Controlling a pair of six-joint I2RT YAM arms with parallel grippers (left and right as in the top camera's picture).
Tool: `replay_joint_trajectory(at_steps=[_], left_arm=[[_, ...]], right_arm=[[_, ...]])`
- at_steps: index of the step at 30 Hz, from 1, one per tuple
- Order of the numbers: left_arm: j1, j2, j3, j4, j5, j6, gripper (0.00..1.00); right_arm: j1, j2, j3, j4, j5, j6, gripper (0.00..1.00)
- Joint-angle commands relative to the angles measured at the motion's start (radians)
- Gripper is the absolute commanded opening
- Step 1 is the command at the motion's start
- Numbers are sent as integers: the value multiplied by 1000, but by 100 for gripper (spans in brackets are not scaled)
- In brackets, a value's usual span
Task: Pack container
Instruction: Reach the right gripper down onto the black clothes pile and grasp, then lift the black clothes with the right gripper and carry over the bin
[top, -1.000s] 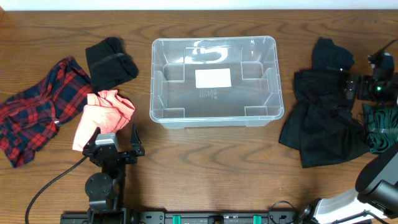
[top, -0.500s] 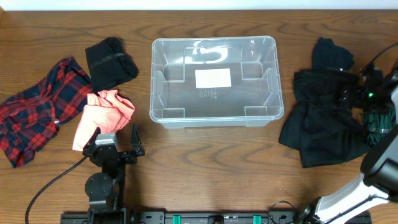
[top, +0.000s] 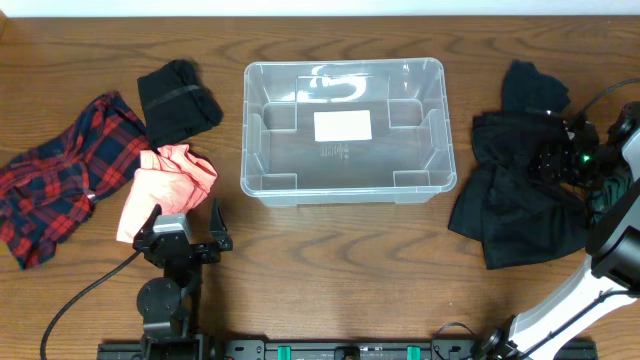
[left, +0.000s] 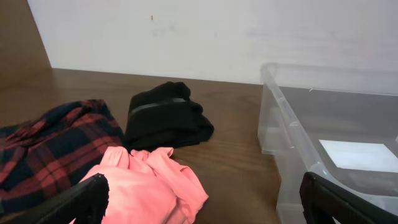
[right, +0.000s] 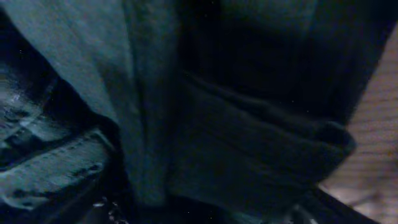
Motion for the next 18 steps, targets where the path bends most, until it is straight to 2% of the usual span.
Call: replay_joint_trajectory(at_steps=[1, 5, 8, 10, 13, 16, 18], left_arm=[[-2, -7, -16, -38, -9, 8, 98], [-2, -7, -16, -38, -9, 8, 98], [-2, -7, -16, -38, -9, 8, 98], [-2, -7, -16, -38, -9, 8, 98], [-2, -7, -16, -38, -9, 8, 98], [-2, -7, -16, -38, -9, 8, 98], [-2, -7, -16, -38, -9, 8, 98]], right_arm=[[8, 71, -24, 1, 61, -16, 75], [8, 71, -24, 0, 61, -15, 73], [8, 71, -24, -6, 61, -16, 65], [8, 71, -24, -9, 61, -15, 52], [8, 71, -24, -12, 60, -15, 43], [8, 71, -24, -16, 41, -14, 28], [8, 71, -24, -17, 13, -14, 14]])
